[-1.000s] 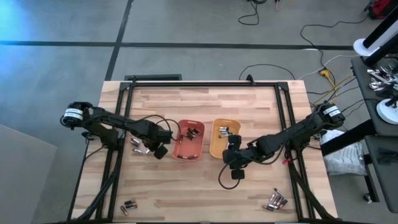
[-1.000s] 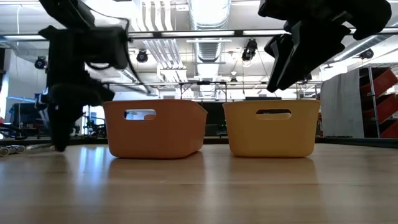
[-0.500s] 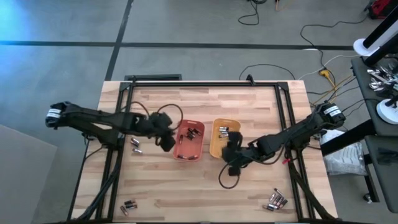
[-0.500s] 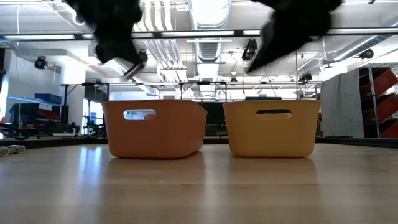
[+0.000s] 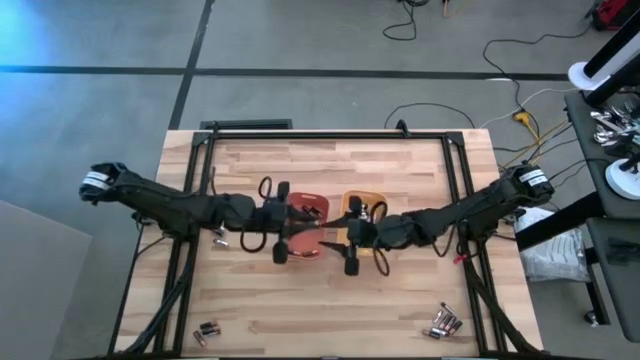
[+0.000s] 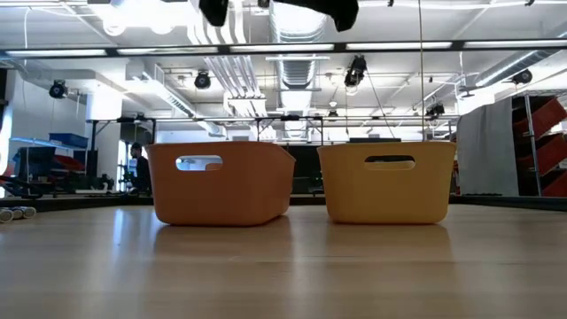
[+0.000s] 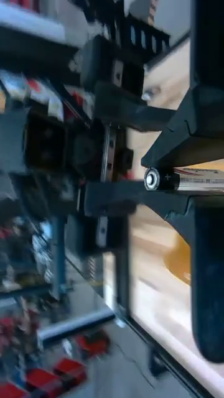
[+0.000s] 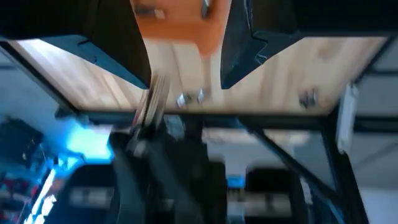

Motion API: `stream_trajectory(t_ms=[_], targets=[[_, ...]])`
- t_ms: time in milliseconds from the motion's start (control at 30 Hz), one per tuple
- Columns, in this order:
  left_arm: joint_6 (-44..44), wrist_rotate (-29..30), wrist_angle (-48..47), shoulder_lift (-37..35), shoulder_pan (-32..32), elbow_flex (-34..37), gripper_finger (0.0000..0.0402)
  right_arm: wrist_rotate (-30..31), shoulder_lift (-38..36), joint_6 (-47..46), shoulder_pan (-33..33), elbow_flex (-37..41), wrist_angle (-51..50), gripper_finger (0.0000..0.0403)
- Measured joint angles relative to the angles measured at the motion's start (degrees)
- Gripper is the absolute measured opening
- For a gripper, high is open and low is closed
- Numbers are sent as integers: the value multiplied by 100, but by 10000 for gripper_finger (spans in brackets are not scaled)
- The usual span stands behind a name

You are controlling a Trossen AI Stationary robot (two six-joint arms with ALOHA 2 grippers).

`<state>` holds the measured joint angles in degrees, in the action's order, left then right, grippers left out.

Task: Sort batteries
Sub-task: Put the black-silver battery into the yellow bin

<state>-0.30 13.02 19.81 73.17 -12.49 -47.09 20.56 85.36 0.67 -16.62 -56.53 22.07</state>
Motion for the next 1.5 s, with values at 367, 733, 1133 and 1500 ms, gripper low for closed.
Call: stream_trajectory(t_ms=[367,733,1133,1500], targets=[[451,-456,1147,213,-10,212,25,9,4,-86,229,0,621,157],[611,-212,1450,294,4,227,29,-377,22,173,457,-25,627,42],[186,279,-2475,-901,-20,220,159,39,86,-330,873,-885,-3896,50],[-2624,270,-7152,-1268,-17,403,186,-1435,410,-1113,1839,-115,-5342,58]])
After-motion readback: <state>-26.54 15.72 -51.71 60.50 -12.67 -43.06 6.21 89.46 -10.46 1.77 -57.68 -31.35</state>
